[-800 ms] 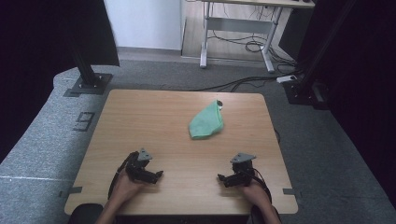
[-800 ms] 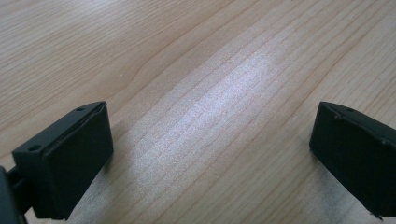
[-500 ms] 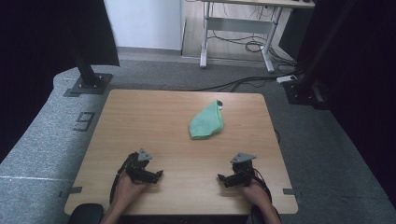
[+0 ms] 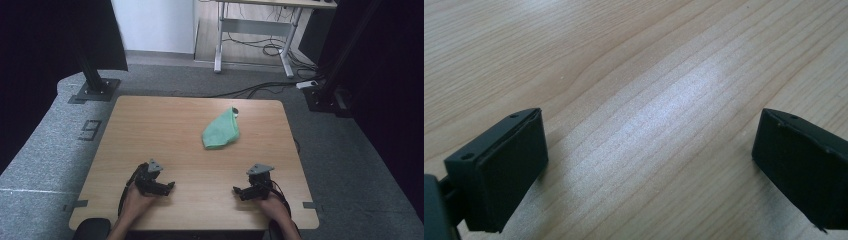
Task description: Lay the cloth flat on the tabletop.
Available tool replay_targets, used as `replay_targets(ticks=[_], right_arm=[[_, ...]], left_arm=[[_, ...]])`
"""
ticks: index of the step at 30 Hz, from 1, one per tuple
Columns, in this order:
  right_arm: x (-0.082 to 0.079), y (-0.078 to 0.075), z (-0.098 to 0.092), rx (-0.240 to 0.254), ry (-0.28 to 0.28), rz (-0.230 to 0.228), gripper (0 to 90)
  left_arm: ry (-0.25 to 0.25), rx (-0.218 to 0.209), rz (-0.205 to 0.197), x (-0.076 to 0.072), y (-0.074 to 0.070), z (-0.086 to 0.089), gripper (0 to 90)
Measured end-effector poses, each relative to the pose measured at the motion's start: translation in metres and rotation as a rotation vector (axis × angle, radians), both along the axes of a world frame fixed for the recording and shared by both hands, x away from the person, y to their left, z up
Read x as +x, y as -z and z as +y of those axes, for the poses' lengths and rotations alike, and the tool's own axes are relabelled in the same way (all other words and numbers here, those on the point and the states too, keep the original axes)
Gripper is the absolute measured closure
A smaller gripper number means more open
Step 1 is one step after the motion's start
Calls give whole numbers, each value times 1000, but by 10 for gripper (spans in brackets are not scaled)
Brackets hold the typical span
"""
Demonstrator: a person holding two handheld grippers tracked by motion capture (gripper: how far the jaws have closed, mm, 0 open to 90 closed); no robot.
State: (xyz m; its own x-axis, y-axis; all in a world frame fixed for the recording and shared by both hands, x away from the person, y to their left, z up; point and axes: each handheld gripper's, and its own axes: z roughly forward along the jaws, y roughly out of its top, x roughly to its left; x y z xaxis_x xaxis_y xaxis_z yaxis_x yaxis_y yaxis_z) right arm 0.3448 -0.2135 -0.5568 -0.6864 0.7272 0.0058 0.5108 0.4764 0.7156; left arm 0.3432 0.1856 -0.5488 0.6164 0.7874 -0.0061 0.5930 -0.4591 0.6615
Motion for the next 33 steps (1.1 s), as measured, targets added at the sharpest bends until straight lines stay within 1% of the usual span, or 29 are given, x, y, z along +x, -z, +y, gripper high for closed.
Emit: replay_targets(ticks=[4,10,16,19,22,25,29,33], right_arm=[[0,0,0,0,0,0,0],[0,0,0,0,0,0,0],[0,0,0,0,0,0,0],[0,0,0,0,0,0,0],[0,0,0,0,0,0,0],[0,0,0,0,0,0,0],[0,0,0,0,0,0,0],[0,0,0,0,0,0,0]], left_arm=[[1,-1,3,0,-1,-3,23],[28,-14,13,3,-4,-10,55],[52,-20,9,6,-9,-15,61],[68,-20,7,8,-12,-16,98],[70,-22,5,10,-13,-17,104],[80,-34,1,13,-16,-20,139],[89,-29,-6,17,-18,-26,142],[98,-38,-8,22,-20,-30,148]])
